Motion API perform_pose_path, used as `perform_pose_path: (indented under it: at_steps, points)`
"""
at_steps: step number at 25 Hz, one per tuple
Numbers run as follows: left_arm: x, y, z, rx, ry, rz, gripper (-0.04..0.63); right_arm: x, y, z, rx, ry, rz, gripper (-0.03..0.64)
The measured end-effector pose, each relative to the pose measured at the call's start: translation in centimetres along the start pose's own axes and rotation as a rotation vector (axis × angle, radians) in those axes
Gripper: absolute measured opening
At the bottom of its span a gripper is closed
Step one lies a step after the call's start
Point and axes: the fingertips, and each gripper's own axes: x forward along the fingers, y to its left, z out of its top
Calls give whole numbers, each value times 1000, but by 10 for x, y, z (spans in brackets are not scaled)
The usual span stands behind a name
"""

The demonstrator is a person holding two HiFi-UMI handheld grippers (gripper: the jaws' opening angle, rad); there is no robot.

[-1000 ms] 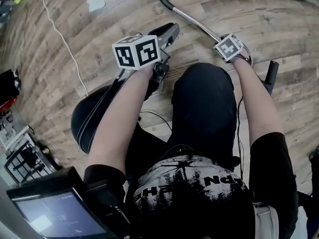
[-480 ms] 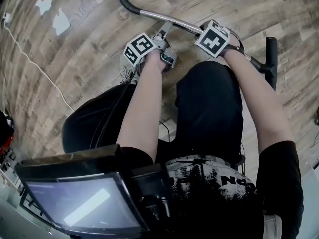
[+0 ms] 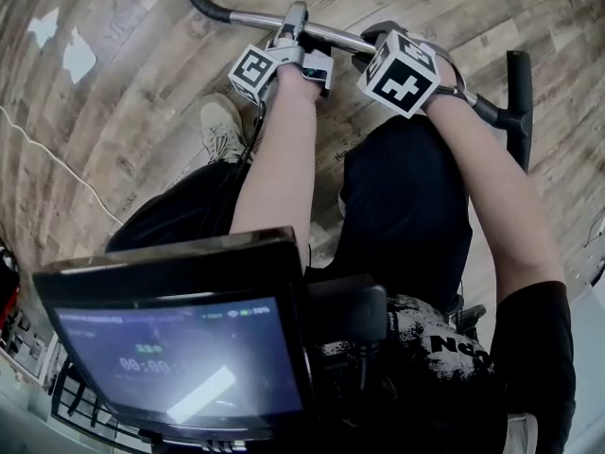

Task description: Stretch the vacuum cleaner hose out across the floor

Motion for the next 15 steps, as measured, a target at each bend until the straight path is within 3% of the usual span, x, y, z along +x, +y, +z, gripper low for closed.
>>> perform_pose_path:
  at_steps: [2,3,8,15]
  points:
    - [4,-10,4,-56,-34,-52,126,0,-4,6,-47,-8,-32,175]
    - [6,-14,5,-39,-32,-58,124,-1,-7,8,-77,-6,-56,176]
    - [15,-46,-6,134,45,-67,124,-13,-18,7,-64,-40,-108,180]
    - [27,-87,-37,302,130,-52,123,0,-37,-13,-71,56,-181,167]
